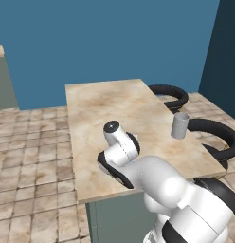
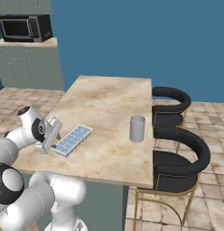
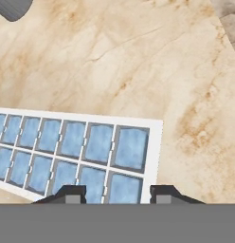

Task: Open the freezer door, pick up the ice cube tray from the freezer, and place it on the dining counter.

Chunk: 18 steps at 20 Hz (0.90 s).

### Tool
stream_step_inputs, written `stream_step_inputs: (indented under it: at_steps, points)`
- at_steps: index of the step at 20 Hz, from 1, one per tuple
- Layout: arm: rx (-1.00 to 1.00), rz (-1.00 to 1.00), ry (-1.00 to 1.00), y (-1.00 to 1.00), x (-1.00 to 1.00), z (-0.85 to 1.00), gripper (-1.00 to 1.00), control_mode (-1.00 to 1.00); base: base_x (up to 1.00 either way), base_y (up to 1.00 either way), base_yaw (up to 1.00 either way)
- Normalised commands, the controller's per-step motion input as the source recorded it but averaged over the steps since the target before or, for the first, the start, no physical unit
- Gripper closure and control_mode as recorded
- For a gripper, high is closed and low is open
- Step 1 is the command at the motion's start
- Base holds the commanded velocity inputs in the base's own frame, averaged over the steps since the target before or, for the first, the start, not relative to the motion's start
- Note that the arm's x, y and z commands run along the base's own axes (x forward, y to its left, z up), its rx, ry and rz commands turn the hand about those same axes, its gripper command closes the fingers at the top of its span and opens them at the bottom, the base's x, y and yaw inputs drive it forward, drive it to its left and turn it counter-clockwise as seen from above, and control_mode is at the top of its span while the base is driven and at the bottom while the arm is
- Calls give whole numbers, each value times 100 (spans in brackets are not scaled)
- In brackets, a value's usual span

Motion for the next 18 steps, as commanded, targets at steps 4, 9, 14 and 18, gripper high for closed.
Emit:
stream_step_inputs:
  at_steps: [4,9,14,18]
  points:
    - [0,0,0,0,0,0,-100,-100,0,0,0]
    - [0,0,0,0,0,0,-100,-100,0,0,0]
    - [0,0,0,0,0,0,-100,-100,0,0,0]
    - [0,-4,0,-7,0,34,-100,-100,0,0,0]
